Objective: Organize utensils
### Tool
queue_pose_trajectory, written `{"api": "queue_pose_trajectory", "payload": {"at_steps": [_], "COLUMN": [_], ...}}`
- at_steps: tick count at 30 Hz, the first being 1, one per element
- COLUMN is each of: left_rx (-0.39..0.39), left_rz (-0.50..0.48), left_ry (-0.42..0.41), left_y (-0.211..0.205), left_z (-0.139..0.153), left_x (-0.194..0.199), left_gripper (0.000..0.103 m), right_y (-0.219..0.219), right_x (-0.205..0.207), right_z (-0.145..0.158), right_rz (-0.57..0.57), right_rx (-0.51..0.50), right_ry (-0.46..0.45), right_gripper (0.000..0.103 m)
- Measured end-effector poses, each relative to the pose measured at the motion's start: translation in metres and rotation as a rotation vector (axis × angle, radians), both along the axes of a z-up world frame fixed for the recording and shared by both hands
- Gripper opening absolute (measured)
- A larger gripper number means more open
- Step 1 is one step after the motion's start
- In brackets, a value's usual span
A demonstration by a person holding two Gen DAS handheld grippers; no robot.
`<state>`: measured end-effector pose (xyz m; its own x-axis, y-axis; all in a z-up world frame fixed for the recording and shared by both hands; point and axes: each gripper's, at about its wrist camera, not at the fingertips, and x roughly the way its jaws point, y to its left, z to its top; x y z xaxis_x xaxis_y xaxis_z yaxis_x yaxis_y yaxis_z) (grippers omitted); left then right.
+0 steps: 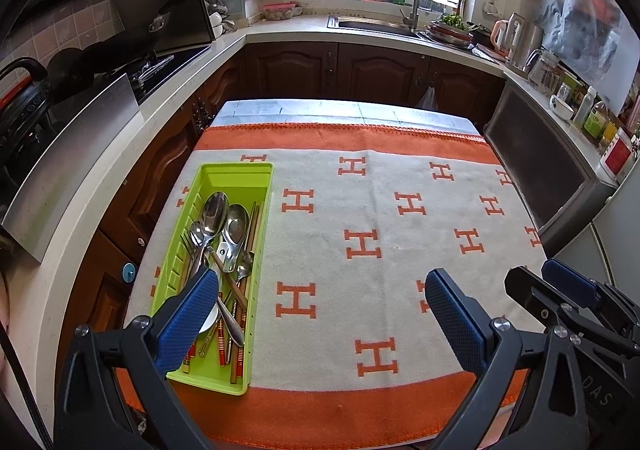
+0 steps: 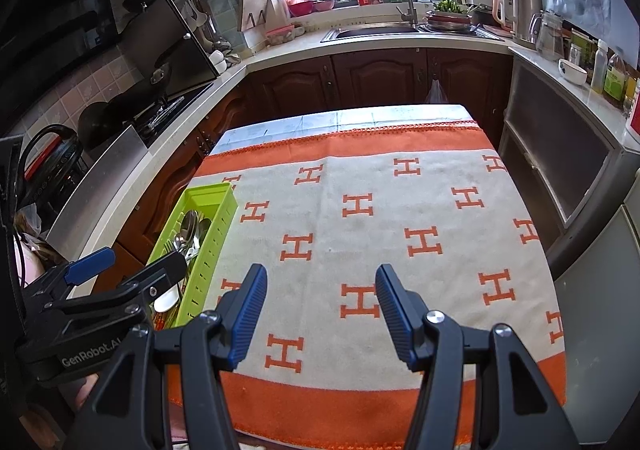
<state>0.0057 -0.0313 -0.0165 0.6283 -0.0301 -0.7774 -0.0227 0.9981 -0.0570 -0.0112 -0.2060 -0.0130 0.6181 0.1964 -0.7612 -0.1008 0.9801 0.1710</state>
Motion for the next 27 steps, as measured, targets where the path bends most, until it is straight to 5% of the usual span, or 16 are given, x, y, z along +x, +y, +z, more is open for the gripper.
{"api": "queue_pose_trajectory", "payload": {"at_steps": [27], "left_rx": [0.007], "left_rz": [-0.001], "left_ry": [0.015], "left_y": [-0.001], "left_z": [-0.0058], "left_x": [0.0], "left_gripper": [0.102], "right_y": [-0.001], "right_x": [0.0009], "right_z": [-0.0069], "right_rz": [-0.005], "right_rx": [0.013], "right_ry": [0.017], "right_gripper": [0.057]}}
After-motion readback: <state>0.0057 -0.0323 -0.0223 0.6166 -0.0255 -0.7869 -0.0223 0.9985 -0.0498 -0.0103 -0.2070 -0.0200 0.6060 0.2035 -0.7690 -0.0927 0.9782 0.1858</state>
